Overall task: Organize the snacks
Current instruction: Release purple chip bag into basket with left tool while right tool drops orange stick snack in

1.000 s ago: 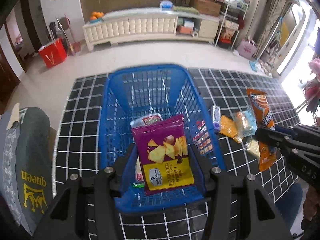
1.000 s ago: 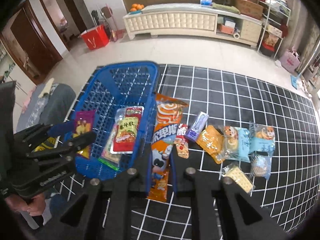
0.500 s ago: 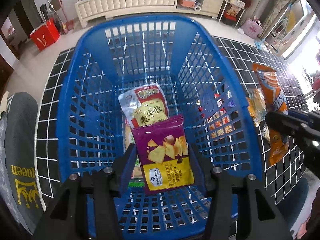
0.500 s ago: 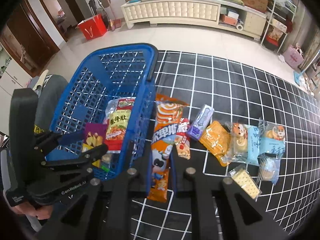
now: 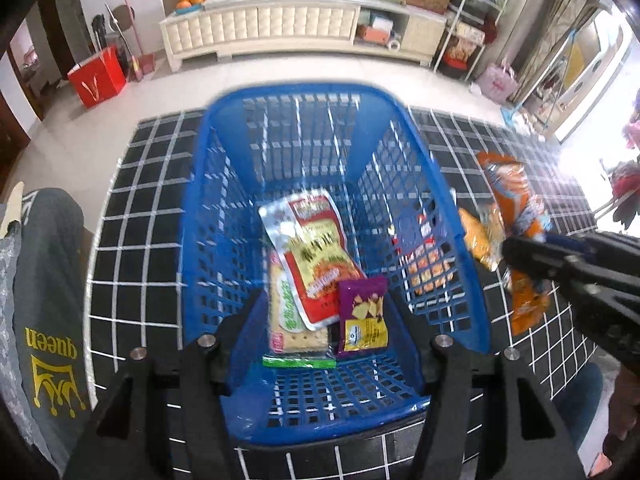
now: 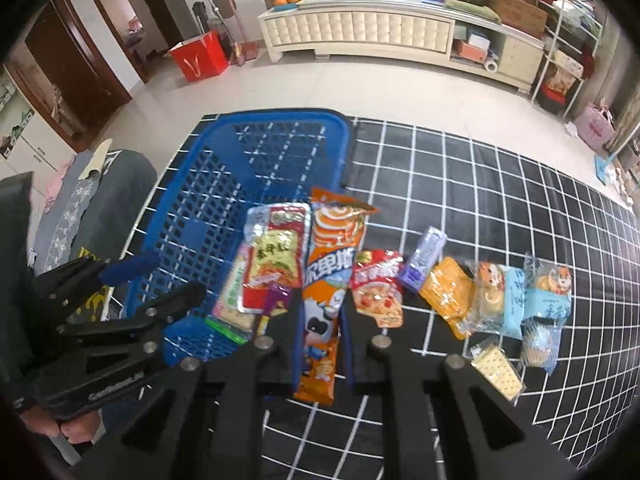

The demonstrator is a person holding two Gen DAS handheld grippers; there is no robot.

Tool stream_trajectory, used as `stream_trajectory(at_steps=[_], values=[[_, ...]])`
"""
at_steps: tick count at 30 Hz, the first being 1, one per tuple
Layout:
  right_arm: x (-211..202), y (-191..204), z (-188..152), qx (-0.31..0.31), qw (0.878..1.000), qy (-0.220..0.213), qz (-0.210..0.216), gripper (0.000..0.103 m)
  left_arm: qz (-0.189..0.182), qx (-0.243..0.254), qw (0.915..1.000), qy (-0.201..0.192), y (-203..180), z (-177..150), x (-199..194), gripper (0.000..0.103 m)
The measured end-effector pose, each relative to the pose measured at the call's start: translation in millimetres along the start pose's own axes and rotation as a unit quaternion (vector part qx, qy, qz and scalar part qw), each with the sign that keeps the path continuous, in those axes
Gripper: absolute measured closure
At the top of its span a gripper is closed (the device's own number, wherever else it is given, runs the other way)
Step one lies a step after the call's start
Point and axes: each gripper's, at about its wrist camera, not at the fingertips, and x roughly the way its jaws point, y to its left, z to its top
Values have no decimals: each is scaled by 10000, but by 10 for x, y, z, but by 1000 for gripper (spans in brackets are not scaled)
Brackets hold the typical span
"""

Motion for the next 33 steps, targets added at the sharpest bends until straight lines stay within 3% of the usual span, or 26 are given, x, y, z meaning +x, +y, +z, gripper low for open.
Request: stream_trajectory(at_steps=[9, 16, 19, 21, 23, 24, 28, 33], values=[[402, 219, 403, -133, 9994, 322, -47, 83, 317, 3, 9993, -205, 321, 225, -166, 46], [640, 314, 620, -480, 9963, 259, -671, 83, 512, -71, 9986, -86, 521, 418, 41, 46], [732, 326, 680, -568, 9942, 290, -865, 81, 356, -3, 9993, -126, 541, 469, 77, 46], [768, 346, 702, -678, 9931, 285, -916, 73, 328, -7, 9993, -159, 558, 496, 95, 46], [768, 370, 707, -769, 9929, 235, -871, 52, 379, -30, 9992, -159, 574, 512, 135, 46], [754, 379, 704, -808, 9933, 206, -798, 49, 401, -30, 9991, -149, 569, 519, 151, 46], [660, 394, 669, -821, 9918, 38, -978, 40, 528, 7, 9985, -137, 546, 504, 189, 46], [518, 288, 630, -614, 9945, 32, -851, 39, 568, -20, 9981, -218, 509, 461, 110, 46]])
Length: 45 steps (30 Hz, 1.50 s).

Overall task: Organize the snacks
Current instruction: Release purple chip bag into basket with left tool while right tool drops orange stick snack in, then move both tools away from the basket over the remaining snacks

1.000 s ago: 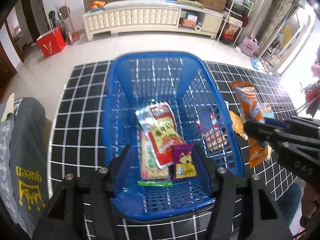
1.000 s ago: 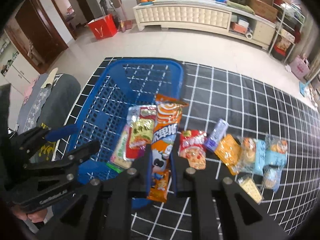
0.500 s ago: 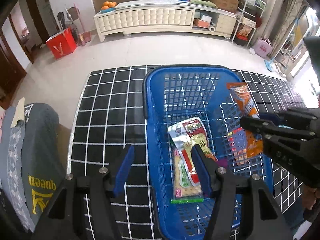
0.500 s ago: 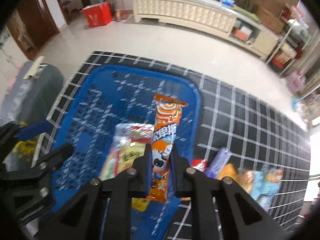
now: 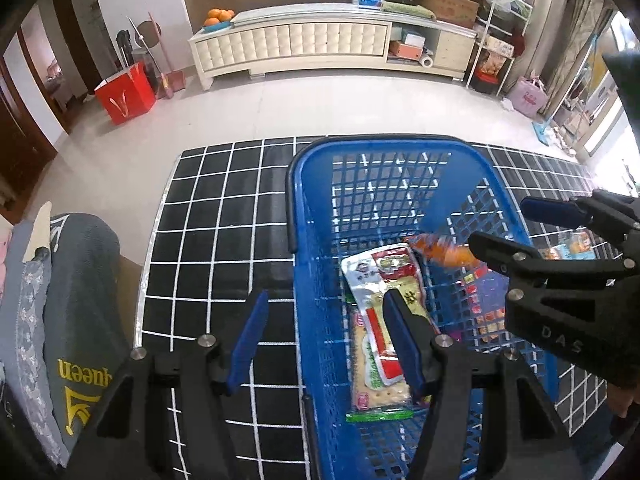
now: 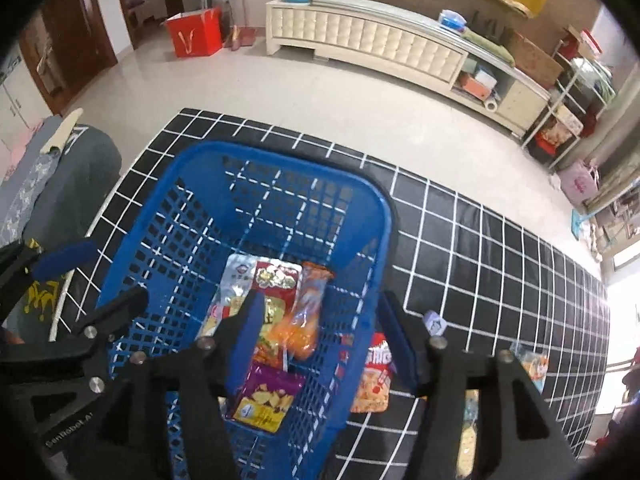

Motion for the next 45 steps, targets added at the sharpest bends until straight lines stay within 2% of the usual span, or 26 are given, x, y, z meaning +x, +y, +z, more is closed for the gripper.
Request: stream_trajectory(at_steps=[11, 17, 22, 26, 28, 30, 34, 36, 41, 45], values=[[-558, -396, -315, 503, 9984, -190, 199, 39, -281, 216, 9990, -279, -335, -70, -427, 46], [-890, -752, -632, 724, 9967, -339, 146, 39, -278, 453, 9975, -464, -717, -128, -709, 46], [-1082, -1143, -921, 984, 9942, -409, 112, 38, -547, 467, 9963, -481, -1044, -197, -873, 46], [-1163, -1469, -1166, 1193, 9919, -428, 54, 38, -575, 640, 9948, -551, -1389, -274, -961, 46], [-1184, -1647, -1297, 1322, 9903, -430, 60, 38, -621, 696, 9942, -529, -1557, -300, -965, 46], [-1180, -1758, -1383, 1394, 9893, -412, 92, 38, -682, 766, 9936, -482, -1715, -330, -944, 37], [-1130, -1984, -1576, 1468, 9886, -328, 117, 34, -750, 882, 9926, -372, -2063, -396, -866, 31], [-1089, -2075, -1669, 1464, 9888, -278, 125, 32, -812, 898, 9921, -324, -2203, -436, -817, 21], [-993, -2282, -1861, 1481, 9884, -276, 168, 25, -793, 1031, 9914, -108, -2506, -536, -625, 18], [-870, -2416, -1960, 1463, 9891, -159, 63, 25, -719, 1110, 9912, -15, -2680, -583, -495, 18]])
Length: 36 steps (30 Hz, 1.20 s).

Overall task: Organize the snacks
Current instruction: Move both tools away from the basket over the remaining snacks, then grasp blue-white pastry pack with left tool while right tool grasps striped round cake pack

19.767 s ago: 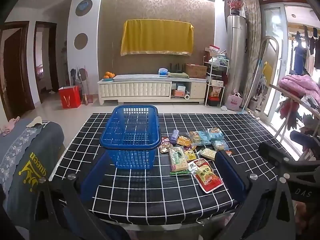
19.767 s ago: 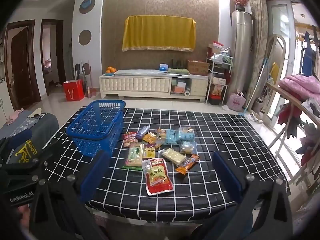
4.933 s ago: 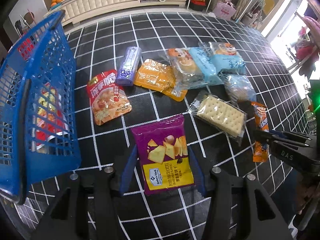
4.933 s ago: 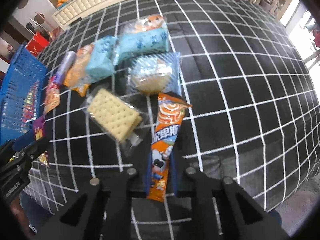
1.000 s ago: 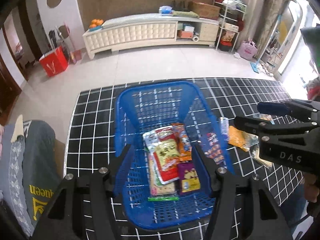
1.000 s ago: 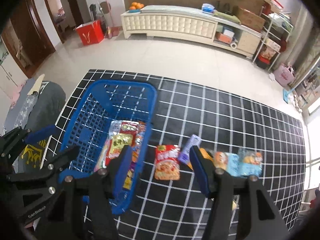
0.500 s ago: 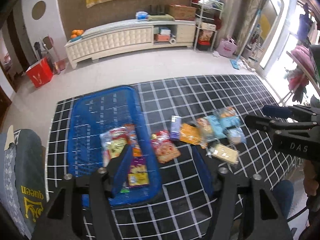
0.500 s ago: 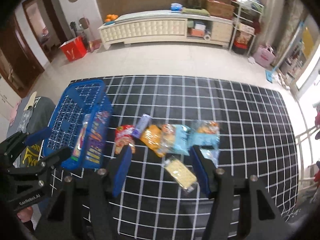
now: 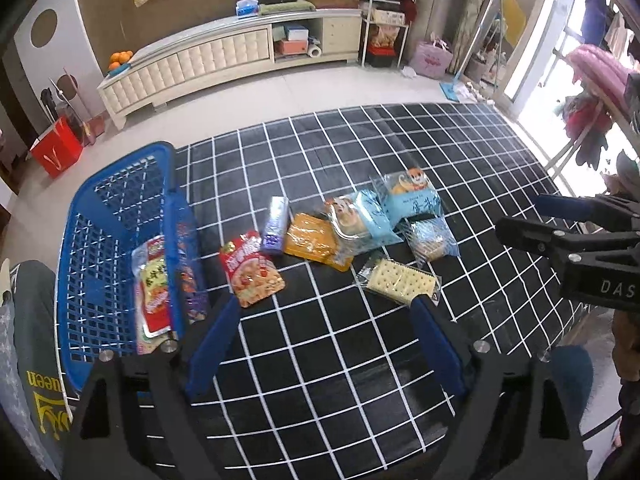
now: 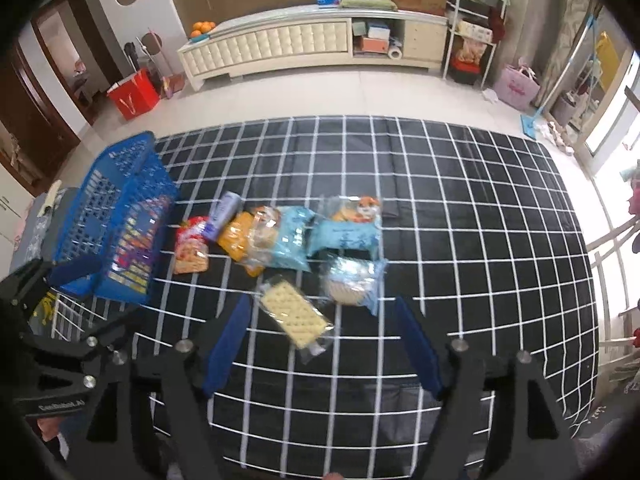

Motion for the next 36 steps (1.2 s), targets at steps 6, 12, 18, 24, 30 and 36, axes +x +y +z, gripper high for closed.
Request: stream_trajectory(at_steps=[6, 12, 18, 24, 30, 36], values=[[224, -255, -25, 236, 9994, 236, 42, 23, -38, 110, 9999, -46, -148, 71, 168, 5], [386, -489, 44, 503, 9984, 253, 2, 15, 40, 94, 9999, 99, -211, 248, 424, 0], [623, -674, 166, 631, 9967, 495, 123, 12, -157, -83, 9986, 497, -204, 478, 793, 0], [924, -839, 271, 860, 9917, 847, 443, 1, -102, -257, 9972, 691, -206, 677, 1164, 0], [1101, -1004, 278, 1019, 9908, 815, 361, 1, 114, -276, 9948, 978, -255, 822, 1599, 0], [1195, -1129, 196, 1103, 9892, 845, 475, 0, 433, -202, 9923, 1139, -306, 907, 1990, 0]])
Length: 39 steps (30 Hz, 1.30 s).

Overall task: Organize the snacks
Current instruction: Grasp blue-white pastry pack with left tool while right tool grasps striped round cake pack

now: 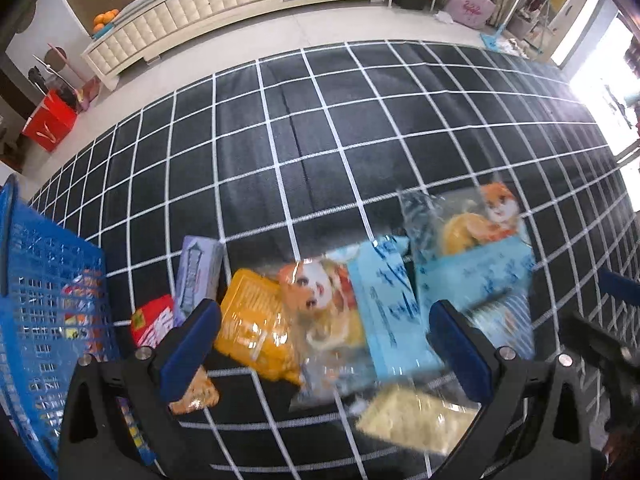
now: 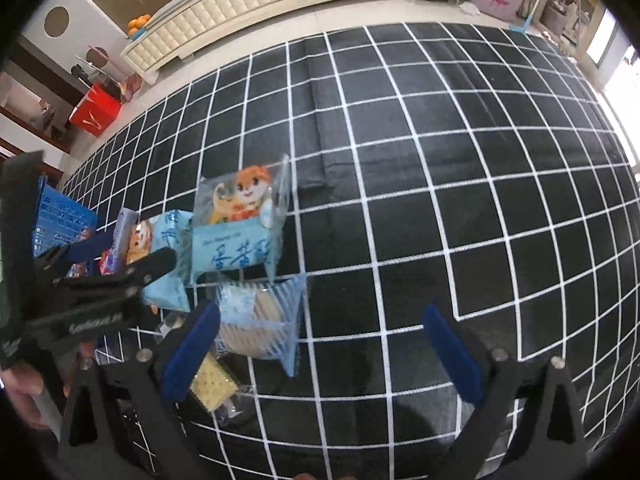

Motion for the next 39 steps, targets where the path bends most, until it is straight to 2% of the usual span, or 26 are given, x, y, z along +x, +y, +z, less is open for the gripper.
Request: stream_trajectory(at_steps=[4, 8, 10, 11, 13, 16, 20, 24, 26, 30, 32, 36, 39], values=[[-59, -21, -8, 10, 9999, -161, 32, 0, -155, -122, 9994, 279, -39, 45, 241, 0], [-165, -48, -9, 117, 9993, -343, 81, 0, -217, -325, 9992, 98, 9, 29, 234, 1], [-217, -50, -23, 121, 9985, -521, 100, 0, -342, -295, 9990, -16, 26, 10, 192, 20], [-237, -33, -39, 52, 9981, -621, 15, 0, -512, -299, 9982, 44, 36, 1, 191, 36], [-219, -21, -59, 38, 9984, -565, -25, 0, -586, -378, 9975, 115, 62, -4, 176, 36], [-157, -53, -86, 266, 9989, -305, 253, 0, -596, -340, 9975, 147, 30, -46, 151, 36], [-143, 27, -116, 117, 9994, -317, -23, 0, -563, -265, 9979, 178, -1, -115, 144, 36], [-177, 87, -105, 83, 9993, -344, -95, 0, -597, -223, 9979, 100, -36, -186, 114, 39], [-181, 141, -91, 39, 9994, -333, -44, 1, -616, -270, 9977, 50, -19, -324, 54, 40], [-179, 266, -87, -45, 9995, -322, 53, 0, -537, -279, 9979, -245, 41, -460, -125, 40], [-155, 370, -91, -143, 9994, -314, 28, 1, -435, -293, 9972, -541, 103, -540, -270, 41], [-40, 560, -102, -404, 9990, -215, -14, 1, -477, -372, 9953, -751, 271, -691, -494, 41], [89, 638, -111, -403, 9991, -51, 83, 1, -369, -306, 9950, -871, 325, -800, -605, 41]])
